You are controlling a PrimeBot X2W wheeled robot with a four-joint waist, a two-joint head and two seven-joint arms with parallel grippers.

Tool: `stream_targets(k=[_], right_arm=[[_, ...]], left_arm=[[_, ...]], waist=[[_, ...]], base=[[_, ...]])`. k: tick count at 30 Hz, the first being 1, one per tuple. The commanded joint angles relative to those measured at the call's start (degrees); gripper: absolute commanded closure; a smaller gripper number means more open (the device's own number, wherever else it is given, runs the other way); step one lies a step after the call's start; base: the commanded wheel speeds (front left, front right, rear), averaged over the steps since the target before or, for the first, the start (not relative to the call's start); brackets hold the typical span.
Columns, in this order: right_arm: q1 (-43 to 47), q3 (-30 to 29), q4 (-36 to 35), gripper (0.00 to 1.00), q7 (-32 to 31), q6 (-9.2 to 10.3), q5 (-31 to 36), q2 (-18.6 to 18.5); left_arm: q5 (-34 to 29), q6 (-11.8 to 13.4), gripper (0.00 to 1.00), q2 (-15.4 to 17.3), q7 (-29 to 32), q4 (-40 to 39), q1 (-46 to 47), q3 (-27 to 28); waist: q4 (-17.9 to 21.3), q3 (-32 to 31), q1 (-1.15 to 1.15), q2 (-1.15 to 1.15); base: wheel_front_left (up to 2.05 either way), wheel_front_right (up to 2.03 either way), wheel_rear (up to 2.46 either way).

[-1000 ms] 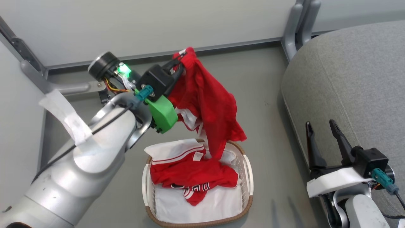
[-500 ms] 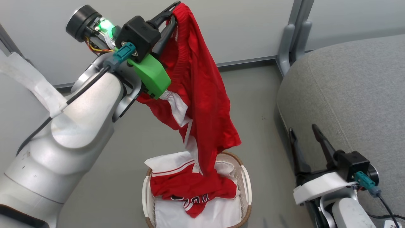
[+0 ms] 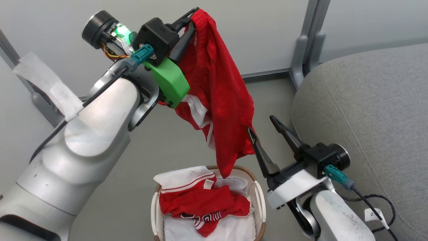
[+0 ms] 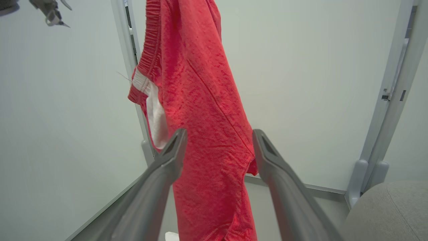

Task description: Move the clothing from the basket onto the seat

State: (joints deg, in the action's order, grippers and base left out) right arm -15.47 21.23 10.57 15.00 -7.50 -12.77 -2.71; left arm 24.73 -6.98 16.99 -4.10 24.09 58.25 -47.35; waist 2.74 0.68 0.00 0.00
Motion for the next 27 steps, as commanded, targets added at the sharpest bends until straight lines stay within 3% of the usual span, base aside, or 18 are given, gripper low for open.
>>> stream_targets(k=[1,11,19,27], right_arm=[[-1.8,0.7,1.2,0.00,0.3,0.02,0.4,-0.3],[-9.5,5.8,12.7,0.00,0.3,0.02,-0.5,-0.3],[-11.6,9.2,16.3,0.00,0.3,0.02,-3.7,-0.3],[-14.5,5.9,19.4,0.00,0.3,0.03,-0.8,-0.3]], left_arm=[[0.4,0.3,1.00,-0.3,0.3,-0.1,0.9,-0.2],[1.2,0.4,1.00,-3.7,2.3,2.3,2.7,-1.7],[2.1,0.4,1.00,-6.8,4.1,3.7,2.9,-3.1],[3.2,0.4,1.00,-8.6,5.3,2.1,2.2,-4.2]], waist=[[-0.2,-0.3,0.00,0.00],[-1.5,-1.3,0.00,0.00],[-3.0,-2.2,0.00,0.00],[-4.2,-2.5,0.00,0.00]], base=[[0.00,0.00,0.00],[0.00,0.00,0.00],[0.00,0.00,0.00],[0.00,0.00,0.00]])
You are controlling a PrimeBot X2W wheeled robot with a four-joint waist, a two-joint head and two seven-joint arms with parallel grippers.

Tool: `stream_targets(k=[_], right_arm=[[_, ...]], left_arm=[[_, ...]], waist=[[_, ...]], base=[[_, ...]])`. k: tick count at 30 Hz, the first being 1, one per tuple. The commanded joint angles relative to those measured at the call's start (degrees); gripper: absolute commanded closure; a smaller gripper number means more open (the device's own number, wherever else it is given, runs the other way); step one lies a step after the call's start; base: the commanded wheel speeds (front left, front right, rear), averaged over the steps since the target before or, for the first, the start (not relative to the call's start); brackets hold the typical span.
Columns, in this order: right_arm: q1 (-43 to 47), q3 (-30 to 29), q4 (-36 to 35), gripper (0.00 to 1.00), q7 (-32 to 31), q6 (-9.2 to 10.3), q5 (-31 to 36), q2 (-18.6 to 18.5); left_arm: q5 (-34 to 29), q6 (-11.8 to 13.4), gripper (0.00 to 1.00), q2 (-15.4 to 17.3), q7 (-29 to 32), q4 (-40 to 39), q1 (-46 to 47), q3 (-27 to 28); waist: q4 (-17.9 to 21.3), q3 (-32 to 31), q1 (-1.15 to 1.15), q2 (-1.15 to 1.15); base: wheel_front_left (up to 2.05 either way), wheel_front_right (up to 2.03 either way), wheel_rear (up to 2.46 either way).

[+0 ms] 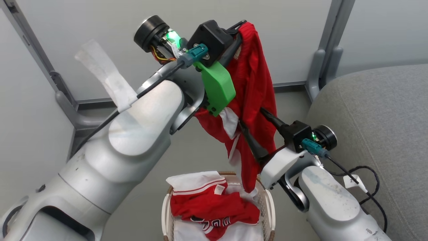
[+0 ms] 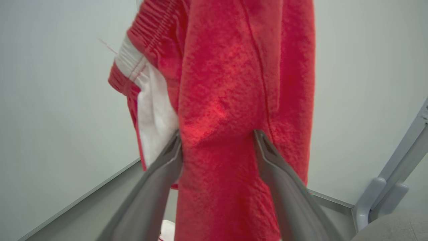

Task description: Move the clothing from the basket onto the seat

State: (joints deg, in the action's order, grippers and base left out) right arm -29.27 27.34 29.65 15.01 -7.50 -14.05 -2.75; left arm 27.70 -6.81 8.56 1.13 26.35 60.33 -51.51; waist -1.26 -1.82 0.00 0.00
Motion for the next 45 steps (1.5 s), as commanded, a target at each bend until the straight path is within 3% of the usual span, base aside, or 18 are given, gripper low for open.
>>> stream_targets(k=[1,5,6,7,9,19,20,22,23,45], right_arm=[[-1.1,-0.7,0.8,0.00,0.3,0.03,0.7,-0.2],[-2.8,-2.6,3.1,0.00,0.3,0.03,1.8,-0.2],[-3.0,-2.8,3.4,0.07,0.3,0.02,1.9,-0.2],[-3.4,-3.2,4.0,0.60,0.3,0.03,2.2,-0.2],[-3.9,-3.8,4.8,1.00,0.3,0.03,2.0,-0.3],[-4.2,-5.7,3.5,1.00,0.3,0.03,1.0,-0.2],[-4.4,-5.9,3.2,1.00,0.3,0.03,1.2,-0.2],[-4.6,-6.3,2.7,1.00,0.3,0.03,1.7,-0.2],[-4.5,-6.5,2.5,1.00,0.3,0.03,2.0,-0.2],[-6.5,-12.7,3.1,1.00,0.3,0.03,7.3,-0.3]], left_arm=[[0.3,0.2,1.00,-0.2,0.2,-0.5,0.0,-0.2],[0.6,0.1,1.00,-0.5,0.2,-2.1,0.2,-0.5],[0.6,0.2,1.00,-0.4,0.0,-2.4,0.2,-0.5],[0.7,0.4,1.00,0.0,-0.2,-2.8,0.2,-0.3],[0.6,0.8,1.00,0.9,-0.4,-2.9,-0.2,0.0],[2.8,1.8,1.00,5.9,-2.3,-1.7,-4.5,2.2],[3.2,1.7,0.96,6.3,-2.7,-1.7,-5.1,2.4],[3.7,1.8,0.20,7.1,-3.9,-1.7,-6.3,2.9],[4.1,1.8,0.00,7.5,-4.4,-1.7,-6.9,3.1],[9.8,6.2,0.00,7.9,-14.1,-4.5,-24.3,5.4]], waist=[[-0.3,0.0,0.00,0.00],[-0.8,0.2,0.00,0.00],[-0.8,0.2,0.00,0.00],[-0.8,0.3,0.00,0.00],[-0.7,0.4,0.00,0.00],[0.9,1.5,0.00,0.00],[1.1,1.5,0.00,0.00],[1.3,1.8,0.00,0.00],[1.3,1.9,0.00,0.00],[1.9,3.9,0.00,0.00]], base=[[0.00,0.00,0.00],[0.00,0.00,0.00],[0.00,0.00,0.00],[0.00,0.00,0.00],[0.00,0.00,0.00],[0.00,0.00,0.00],[0.00,0.00,0.00],[0.00,0.00,0.00],[0.00,0.00,0.00],[0.00,0.00,0.00]])
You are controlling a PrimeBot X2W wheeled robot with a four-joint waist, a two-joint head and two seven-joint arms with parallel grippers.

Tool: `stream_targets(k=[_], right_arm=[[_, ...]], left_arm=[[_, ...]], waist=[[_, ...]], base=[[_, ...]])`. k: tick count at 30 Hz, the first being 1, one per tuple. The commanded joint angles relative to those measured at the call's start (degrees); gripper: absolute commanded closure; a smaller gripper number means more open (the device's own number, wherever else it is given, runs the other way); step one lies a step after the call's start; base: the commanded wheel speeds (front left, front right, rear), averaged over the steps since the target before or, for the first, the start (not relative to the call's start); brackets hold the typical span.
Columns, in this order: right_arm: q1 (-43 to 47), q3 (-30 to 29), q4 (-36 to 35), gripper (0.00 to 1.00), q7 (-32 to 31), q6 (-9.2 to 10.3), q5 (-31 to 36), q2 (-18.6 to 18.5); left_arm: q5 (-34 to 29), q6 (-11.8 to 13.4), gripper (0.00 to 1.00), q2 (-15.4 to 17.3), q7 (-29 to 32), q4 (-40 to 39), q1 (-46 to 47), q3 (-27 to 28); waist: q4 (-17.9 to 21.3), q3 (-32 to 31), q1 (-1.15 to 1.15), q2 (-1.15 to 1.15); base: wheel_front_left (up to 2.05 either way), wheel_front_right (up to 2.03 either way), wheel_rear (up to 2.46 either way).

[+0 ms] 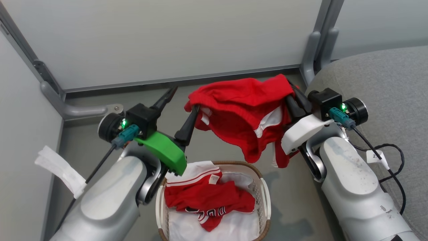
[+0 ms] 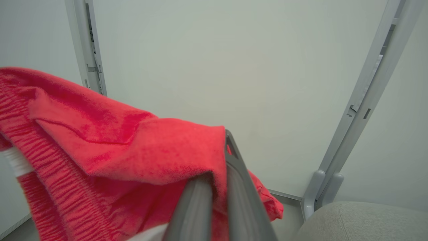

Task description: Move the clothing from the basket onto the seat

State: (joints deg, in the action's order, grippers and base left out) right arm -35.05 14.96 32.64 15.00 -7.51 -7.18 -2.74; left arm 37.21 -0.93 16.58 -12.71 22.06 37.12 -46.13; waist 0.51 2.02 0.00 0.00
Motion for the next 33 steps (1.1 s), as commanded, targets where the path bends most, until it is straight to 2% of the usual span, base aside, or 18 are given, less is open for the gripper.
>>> stream_targets(k=[1,16,25,33], right_arm=[[-0.8,-0.6,0.2,1.00,0.3,0.04,0.6,-0.3],[0.3,-6.1,-0.3,1.00,0.3,0.03,3.9,-0.3],[2.3,-10.1,-1.1,1.00,0.3,0.04,6.1,-0.3],[3.0,-10.5,-3.3,1.00,0.3,0.04,5.2,-0.3]], left_arm=[[0.5,0.4,0.00,-0.1,-0.3,-0.2,-2.0,-0.2],[0.4,0.4,0.00,1.6,-1.6,-1.7,-9.3,-1.6],[-0.5,-0.1,0.00,1.6,-2.2,-3.9,-11.5,-2.1],[-1.1,0.0,0.00,1.6,-2.4,-4.5,-12.3,-2.4]], waist=[[0.2,0.3,0.00,0.00],[2.1,2.6,0.00,0.00],[3.5,3.1,0.00,0.00],[6.9,4.1,0.00,0.00]], base=[[0.00,0.00,0.00],[0.00,0.00,0.00],[0.00,0.00,0.00],[0.00,0.00,0.00]])
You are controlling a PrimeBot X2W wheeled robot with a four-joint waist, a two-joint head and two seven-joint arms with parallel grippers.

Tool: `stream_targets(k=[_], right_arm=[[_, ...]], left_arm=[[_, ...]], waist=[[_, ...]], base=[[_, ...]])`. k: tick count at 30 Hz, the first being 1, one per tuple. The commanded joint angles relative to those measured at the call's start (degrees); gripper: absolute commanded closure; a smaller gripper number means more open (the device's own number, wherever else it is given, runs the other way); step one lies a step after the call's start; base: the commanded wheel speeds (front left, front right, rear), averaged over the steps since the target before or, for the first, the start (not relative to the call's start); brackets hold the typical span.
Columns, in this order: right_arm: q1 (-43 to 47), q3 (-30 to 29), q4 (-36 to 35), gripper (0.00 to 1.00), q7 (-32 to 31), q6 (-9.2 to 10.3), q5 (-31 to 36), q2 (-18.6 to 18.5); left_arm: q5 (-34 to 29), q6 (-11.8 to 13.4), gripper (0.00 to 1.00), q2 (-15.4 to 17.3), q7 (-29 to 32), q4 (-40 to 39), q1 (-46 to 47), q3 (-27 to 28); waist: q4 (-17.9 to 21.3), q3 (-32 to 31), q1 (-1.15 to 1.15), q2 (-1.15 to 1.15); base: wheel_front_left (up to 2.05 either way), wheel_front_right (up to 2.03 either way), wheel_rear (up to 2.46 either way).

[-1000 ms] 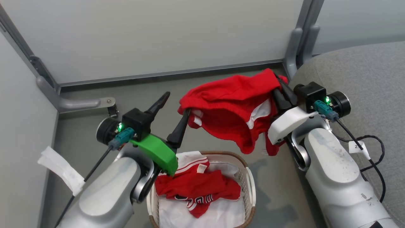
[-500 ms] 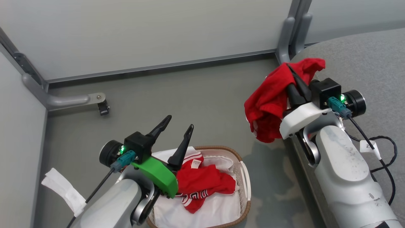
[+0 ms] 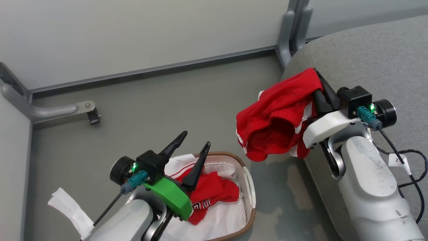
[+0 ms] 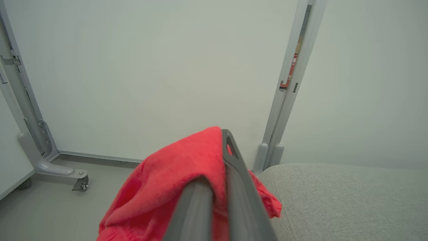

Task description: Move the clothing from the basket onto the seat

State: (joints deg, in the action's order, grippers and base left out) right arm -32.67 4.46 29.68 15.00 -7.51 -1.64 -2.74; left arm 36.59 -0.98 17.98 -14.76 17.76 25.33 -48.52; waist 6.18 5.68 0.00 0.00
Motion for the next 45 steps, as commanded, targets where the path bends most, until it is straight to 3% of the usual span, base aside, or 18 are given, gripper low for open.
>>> stream_targets(k=[1,17,23,33,45], right_arm=[[0.7,0.0,-0.8,1.00,0.3,0.04,-0.5,-0.3],[2.0,-3.0,-5.3,1.00,0.3,0.05,-1.0,-0.2],[3.0,-3.9,-5.8,1.00,0.3,0.05,-1.4,-0.2],[4.1,-5.3,-6.4,1.00,0.3,0.06,-1.2,-0.2],[-4.9,-7.5,-2.5,1.00,0.3,0.05,1.2,-0.3]], left_arm=[[-0.5,0.1,0.00,0.2,-0.3,-0.3,-0.4,0.0],[-3.2,0.8,0.00,0.6,-0.4,-1.8,1.2,0.5],[-3.5,1.0,0.00,0.6,-0.4,-2.0,1.5,0.3],[-4.4,1.3,0.00,0.4,-0.4,-2.9,1.7,-0.6],[-5.4,2.9,0.00,2.1,0.8,-5.7,4.4,0.4]], waist=[[2.0,0.6,0.00,0.00],[17.9,4.3,0.00,0.00],[21.8,5.0,0.00,0.00],[23.1,6.0,0.00,0.00],[19.0,12.1,0.00,0.00]], base=[[0.00,0.00,0.00],[0.00,0.00,0.00],[0.00,0.00,0.00],[0.00,0.00,0.00],[0.00,0.00,0.00]])
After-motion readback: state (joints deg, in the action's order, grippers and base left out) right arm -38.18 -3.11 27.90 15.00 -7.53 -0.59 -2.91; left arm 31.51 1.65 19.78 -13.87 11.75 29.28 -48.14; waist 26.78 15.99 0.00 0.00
